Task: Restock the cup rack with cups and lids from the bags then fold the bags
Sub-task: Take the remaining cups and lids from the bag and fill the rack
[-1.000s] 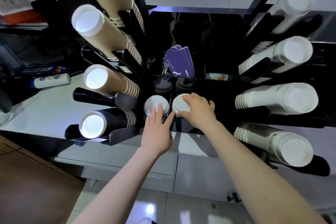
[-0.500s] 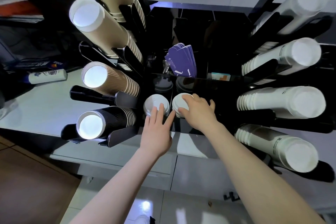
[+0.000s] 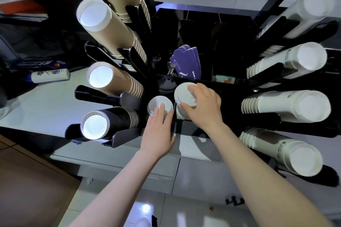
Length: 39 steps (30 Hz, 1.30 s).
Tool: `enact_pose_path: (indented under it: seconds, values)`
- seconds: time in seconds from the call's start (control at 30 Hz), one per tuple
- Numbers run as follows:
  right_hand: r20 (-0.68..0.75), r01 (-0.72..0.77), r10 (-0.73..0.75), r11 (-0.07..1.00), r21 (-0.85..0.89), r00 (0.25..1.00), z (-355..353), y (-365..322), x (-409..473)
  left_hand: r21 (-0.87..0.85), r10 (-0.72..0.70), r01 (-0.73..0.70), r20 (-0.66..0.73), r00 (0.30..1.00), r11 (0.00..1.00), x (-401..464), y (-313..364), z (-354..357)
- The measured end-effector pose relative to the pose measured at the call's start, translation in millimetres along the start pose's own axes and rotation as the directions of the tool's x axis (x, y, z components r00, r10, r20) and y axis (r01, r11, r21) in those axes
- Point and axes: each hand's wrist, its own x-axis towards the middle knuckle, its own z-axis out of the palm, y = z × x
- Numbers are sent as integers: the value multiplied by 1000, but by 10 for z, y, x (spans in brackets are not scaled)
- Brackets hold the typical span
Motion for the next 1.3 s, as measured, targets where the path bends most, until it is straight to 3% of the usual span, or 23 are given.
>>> enact_pose_path:
  seconds: [0.1, 0.27, 0.43, 0.63, 0.77, 0.83, 0.93, 1.07, 1.17, 1.3]
  values:
    - [-79, 81, -76, 995, 55, 994, -17, -127, 44, -69, -19, 17, -25, 1000, 997, -52, -49, -50]
    - [106, 146, -159, 981, 126, 982, 175, -382, 111, -194, -83, 73, -42, 996, 978, -149, -108, -126]
    - [224, 195, -182, 980, -36, 957, 365, -546, 240, -189, -200, 201, 24, 979, 961, -194, -186, -165]
    - [333, 187, -125, 969, -159, 935, 498, -574, 230, -136, -167, 163, -15, 986, 977, -163, -244, -154]
    - [361, 222, -159, 965, -139, 919, 557, -487, 174, -132, -143, 142, -1, 990, 981, -121, -255, -139]
    - [380, 175, -132, 982, -78, 915, 523, -430, 134, -140, -128, 126, -5, 992, 982, -88, -247, -146]
    - [229, 84, -84, 996, 10, 970, 408, -309, 28, -134, -73, 70, -14, 997, 988, 14, -219, -157]
    - [102, -12, 21, 996, -88, 995, 274, -125, -113, -22, -15, 15, 27, 1000, 1000, 166, -178, -160]
    - [149, -27, 56, 982, -189, 987, 259, -25, -214, 115, 3, -11, 67, 998, 993, 221, -175, -100]
    - [268, -51, 99, 983, -178, 958, 300, 49, -309, 191, 6, -20, 73, 997, 981, 254, -169, -63]
